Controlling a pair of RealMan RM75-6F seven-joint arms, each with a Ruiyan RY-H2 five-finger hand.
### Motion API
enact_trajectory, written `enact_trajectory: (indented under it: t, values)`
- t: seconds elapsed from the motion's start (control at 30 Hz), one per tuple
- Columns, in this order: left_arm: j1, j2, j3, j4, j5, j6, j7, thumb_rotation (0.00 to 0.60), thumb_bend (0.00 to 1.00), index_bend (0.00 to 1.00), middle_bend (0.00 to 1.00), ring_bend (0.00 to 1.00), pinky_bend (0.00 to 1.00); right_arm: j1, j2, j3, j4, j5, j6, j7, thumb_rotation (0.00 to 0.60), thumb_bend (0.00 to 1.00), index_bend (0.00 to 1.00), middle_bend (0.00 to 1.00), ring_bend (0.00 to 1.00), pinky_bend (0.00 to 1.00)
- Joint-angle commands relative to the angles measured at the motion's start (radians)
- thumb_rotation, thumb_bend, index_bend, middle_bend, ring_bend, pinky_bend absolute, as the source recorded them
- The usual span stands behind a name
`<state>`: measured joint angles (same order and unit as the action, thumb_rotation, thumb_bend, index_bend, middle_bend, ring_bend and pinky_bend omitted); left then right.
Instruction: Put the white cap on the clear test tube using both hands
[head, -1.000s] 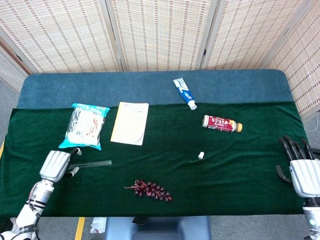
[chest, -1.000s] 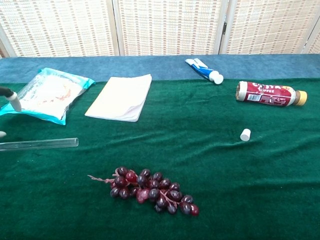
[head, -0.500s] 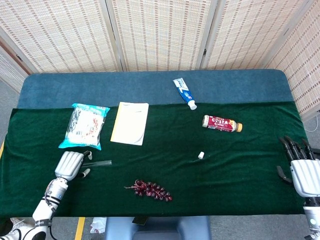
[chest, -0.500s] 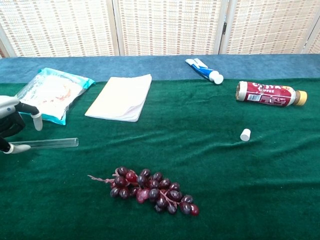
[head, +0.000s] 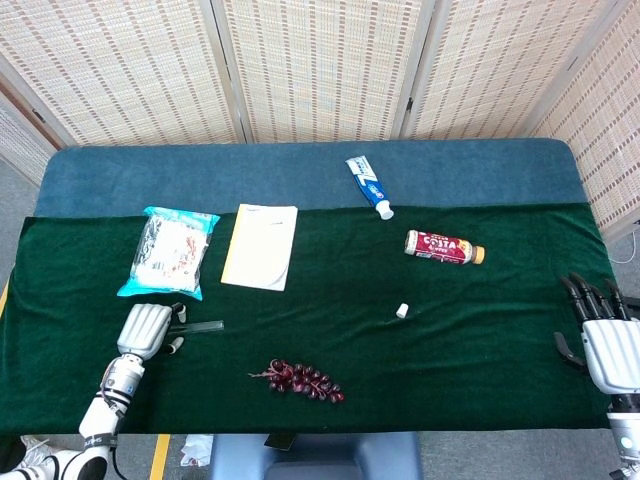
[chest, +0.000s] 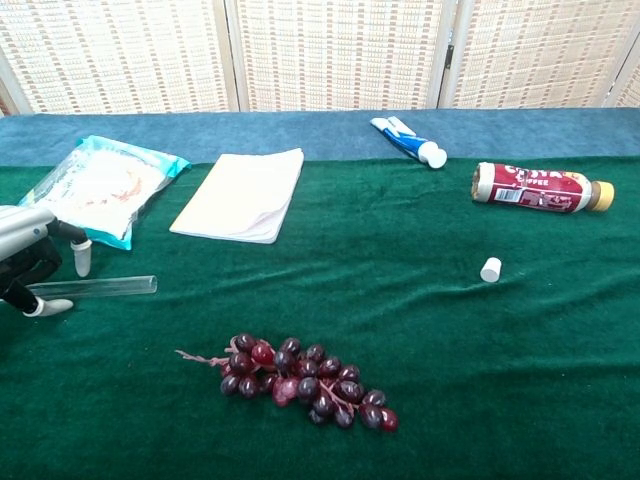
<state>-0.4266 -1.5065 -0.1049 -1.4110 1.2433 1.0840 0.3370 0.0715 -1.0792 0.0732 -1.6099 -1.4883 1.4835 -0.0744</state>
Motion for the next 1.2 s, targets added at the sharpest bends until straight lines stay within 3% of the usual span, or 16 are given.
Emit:
enact_trajectory:
  t: [0.03, 0.43, 0.87, 1.2]
  values:
    - [-0.002, 0.001, 0.002, 0.000, -0.007, -0.006, -0.003, 0.600, 0.30, 0.51, 0.92, 0.86, 0.81, 0.000, -0.001, 0.000, 0.001, 0.001, -0.002, 0.001, 0.600, 0.44, 0.00, 0.10, 0.14, 0.00]
    - [-0.014, 0.009, 0.010, -0.007, -0.031, -0.026, -0.003, 0.600, 0.32, 0.52, 0.92, 0.86, 0.81, 0.002, -0.008, 0.000, 0.006, 0.000, -0.002, 0.003, 0.600, 0.44, 0.00, 0.10, 0.15, 0.00]
    - [-0.018, 0.027, 0.022, -0.032, -0.037, -0.031, -0.008, 0.600, 0.42, 0.53, 0.92, 0.86, 0.81, 0.000, -0.010, -0.001, 0.006, 0.005, -0.002, 0.000, 0.600, 0.44, 0.00, 0.10, 0.15, 0.00]
    - [-0.010, 0.046, 0.023, -0.040, 0.007, -0.003, -0.096, 0.600, 0.47, 0.63, 0.96, 0.89, 0.83, -0.001, -0.011, -0.004, 0.005, -0.003, 0.002, 0.003, 0.600, 0.44, 0.00, 0.10, 0.17, 0.00]
